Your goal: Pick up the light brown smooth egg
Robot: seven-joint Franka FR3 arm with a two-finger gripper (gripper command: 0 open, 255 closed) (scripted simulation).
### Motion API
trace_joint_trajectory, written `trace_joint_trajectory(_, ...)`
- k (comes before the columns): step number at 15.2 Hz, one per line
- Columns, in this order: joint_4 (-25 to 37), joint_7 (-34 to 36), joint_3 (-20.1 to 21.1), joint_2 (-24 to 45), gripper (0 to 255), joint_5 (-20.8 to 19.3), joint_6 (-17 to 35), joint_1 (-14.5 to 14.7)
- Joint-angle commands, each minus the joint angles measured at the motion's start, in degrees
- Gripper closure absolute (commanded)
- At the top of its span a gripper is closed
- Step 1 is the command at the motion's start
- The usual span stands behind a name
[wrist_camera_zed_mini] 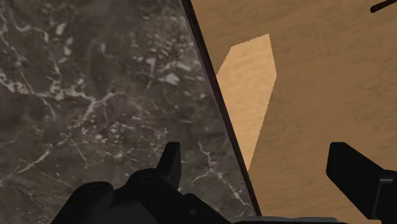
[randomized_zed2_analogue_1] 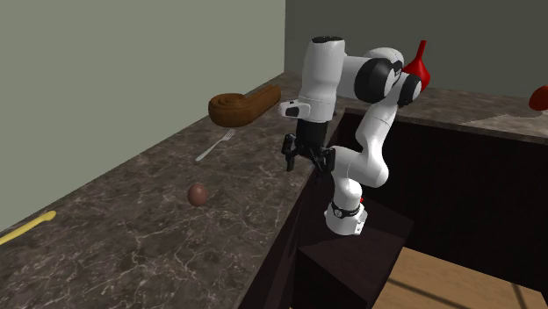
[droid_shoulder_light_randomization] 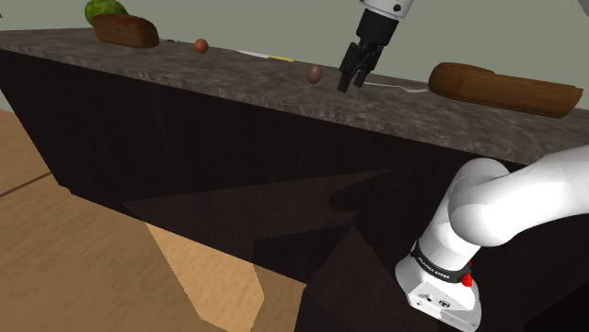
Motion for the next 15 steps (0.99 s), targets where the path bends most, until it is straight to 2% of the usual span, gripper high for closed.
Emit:
trace_joint_trajectory(1,0.0,0.0,0.0,0.0,0,0.0,0.0,0.0)
trace_joint_trajectory(8,8.68,-9.68,-8.27,12.31,0,-0.01,3.81,0.12)
trace_joint_trajectory(15,21.43,-20.02,-16.25,26.7,0,4.0,4.62,1.1)
